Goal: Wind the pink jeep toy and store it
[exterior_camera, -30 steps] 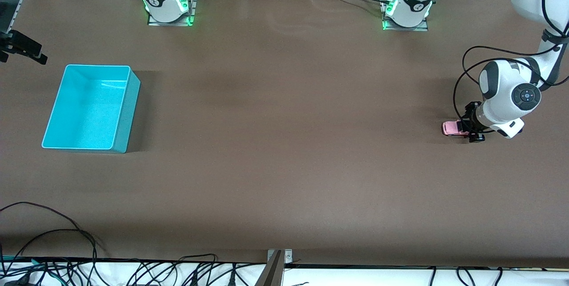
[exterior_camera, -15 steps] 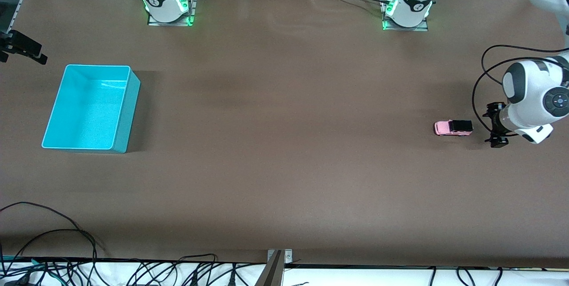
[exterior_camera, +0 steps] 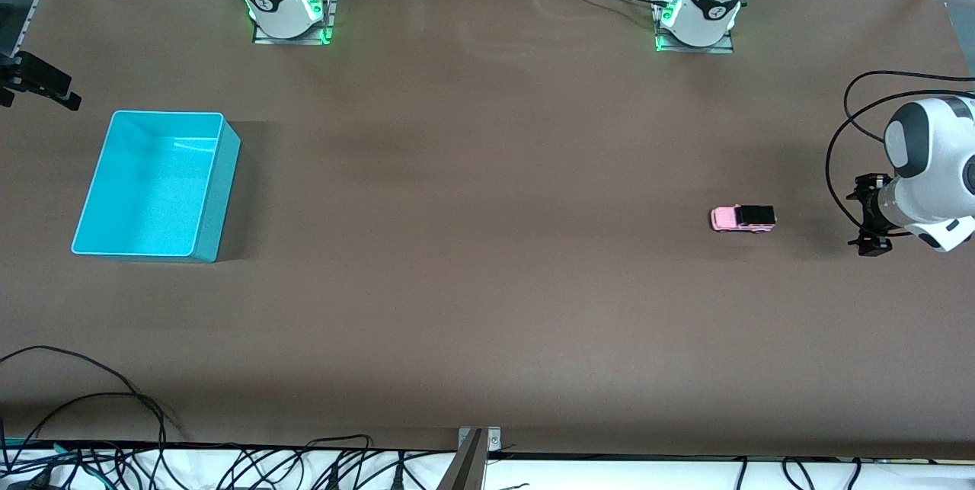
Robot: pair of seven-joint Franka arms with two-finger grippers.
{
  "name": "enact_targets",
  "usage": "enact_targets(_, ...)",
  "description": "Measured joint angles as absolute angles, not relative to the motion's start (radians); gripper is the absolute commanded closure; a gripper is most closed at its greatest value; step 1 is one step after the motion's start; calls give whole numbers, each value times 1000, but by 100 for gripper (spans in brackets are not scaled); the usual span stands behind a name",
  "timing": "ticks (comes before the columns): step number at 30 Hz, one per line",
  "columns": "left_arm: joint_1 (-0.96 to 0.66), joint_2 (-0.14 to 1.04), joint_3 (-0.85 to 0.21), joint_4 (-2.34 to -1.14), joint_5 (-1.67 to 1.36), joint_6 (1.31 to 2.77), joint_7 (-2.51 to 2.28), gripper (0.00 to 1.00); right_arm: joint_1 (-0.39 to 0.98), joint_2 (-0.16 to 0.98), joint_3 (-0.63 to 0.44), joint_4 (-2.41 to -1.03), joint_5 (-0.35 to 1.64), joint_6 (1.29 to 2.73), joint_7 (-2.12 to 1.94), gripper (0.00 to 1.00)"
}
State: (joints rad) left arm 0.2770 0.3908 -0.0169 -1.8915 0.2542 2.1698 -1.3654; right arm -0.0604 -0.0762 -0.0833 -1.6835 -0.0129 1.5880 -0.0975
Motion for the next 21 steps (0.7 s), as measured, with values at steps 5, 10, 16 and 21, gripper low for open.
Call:
enact_targets(5,276,377,-46,-1829,254,2090,-1289,0,-60,-76,-83,-1683,-13,1588,-97,0)
enact_targets(10,275,335,-57,-1803,219,2069,-1162,0,-60,-76,-83,-1683,-13,1588,-97,0)
enact_targets(16,276,274,-57,-1770,159,2014,-956,0,-60,-76,-83,-1683,-13,1588,-97,0)
enact_targets(21,275,252,-65,-1702,151,1931,-801,0,-60,-76,-83,-1683,-13,1588,-97,0)
